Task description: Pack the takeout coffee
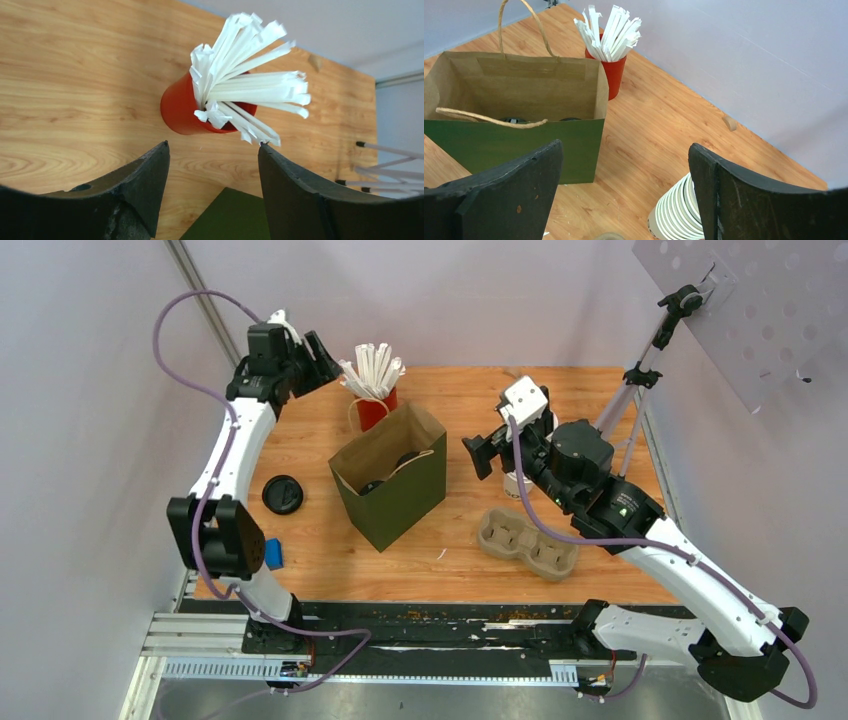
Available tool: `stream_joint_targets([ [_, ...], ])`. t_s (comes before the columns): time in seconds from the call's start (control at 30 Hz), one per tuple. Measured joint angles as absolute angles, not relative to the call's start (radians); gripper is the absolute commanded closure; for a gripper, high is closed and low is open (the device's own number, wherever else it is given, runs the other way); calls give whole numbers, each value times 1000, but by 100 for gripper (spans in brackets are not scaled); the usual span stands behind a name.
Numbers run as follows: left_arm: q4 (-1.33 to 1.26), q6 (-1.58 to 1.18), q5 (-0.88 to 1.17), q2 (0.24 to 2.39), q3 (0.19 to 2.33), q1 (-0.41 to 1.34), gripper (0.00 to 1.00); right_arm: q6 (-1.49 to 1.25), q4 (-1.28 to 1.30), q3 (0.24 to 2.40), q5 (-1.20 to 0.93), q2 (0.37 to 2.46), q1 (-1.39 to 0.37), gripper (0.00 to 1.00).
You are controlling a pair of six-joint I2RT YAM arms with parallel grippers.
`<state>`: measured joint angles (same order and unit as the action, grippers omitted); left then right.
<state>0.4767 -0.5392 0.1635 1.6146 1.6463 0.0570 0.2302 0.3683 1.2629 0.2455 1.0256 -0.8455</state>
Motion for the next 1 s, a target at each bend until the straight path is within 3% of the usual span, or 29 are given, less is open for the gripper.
stream_joint_targets([
  [0.1,473,-554,210,1692,1646,66,34,231,388,1263,246,1026,-846,5],
  [0.2,474,-574,236,1726,1645,81,52,231,410,1264,248,1027,-846,5],
  [0.27,457,-591,250,1724,1641,92,57,231,419,1265,252,1029,-846,5],
  [0.47,352,-632,300,1703,1559,104,62,231,425,1276,253,1054,-846,5],
  [1.0,301,-676,324,1719,1523,114,63,246,429,1284,264,1074,-846,5],
])
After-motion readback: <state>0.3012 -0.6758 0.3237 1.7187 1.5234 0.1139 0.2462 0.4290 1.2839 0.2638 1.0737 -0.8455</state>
